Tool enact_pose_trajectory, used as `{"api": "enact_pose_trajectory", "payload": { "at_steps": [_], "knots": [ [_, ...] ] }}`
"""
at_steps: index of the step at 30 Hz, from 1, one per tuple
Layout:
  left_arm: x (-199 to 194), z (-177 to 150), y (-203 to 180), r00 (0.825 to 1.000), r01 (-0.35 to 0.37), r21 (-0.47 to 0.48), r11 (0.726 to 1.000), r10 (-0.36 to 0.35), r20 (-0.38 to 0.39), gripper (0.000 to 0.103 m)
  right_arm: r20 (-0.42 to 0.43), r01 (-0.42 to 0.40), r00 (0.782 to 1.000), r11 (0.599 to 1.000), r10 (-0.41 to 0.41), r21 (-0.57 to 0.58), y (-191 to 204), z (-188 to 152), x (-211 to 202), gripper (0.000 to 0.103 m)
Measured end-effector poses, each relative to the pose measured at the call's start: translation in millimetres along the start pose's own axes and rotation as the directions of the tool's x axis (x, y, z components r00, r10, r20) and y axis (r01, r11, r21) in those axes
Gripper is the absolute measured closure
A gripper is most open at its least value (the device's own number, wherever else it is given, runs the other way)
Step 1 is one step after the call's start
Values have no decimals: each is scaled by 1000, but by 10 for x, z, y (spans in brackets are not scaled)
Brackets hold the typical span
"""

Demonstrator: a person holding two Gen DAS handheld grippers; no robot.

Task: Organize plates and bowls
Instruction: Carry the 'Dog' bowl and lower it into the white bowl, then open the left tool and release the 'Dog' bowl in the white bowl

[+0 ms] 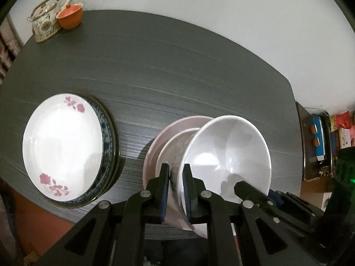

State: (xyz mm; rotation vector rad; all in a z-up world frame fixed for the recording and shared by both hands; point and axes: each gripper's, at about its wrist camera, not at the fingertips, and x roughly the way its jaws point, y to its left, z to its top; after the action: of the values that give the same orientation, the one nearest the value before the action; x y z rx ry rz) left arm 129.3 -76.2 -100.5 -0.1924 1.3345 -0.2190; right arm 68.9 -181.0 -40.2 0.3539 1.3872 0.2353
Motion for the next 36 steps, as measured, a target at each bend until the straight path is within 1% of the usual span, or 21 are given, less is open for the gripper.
{"api": "enact_pose_trajectory", "payload": {
  "at_steps": [6,10,16,24,36],
  "knots": [
    [80,10,11,1000,-12,-7,1000,12,-8,91,-14,9,1000,1000,-9,-3,-7,-41,58,82],
    [48,9,91,1000,-14,-8,1000,14,-12,91,-26,8,1000,1000,-8,0,7,-31,114,82],
    [140,3,72,999,-19,-7,1000,19,-30,91,-26,22,999,1000,-22,-4,1,-13,124,82],
    [184,34,73,999,-26,-9,1000,26,-35,91,-29,33,999,999,-33,-5,20,-31,174,81],
    [197,34,6,999,-32,-3,999,31,-39,91,-21,41,999,999,-41,-4,51,-49,210,77]
  ]
}}
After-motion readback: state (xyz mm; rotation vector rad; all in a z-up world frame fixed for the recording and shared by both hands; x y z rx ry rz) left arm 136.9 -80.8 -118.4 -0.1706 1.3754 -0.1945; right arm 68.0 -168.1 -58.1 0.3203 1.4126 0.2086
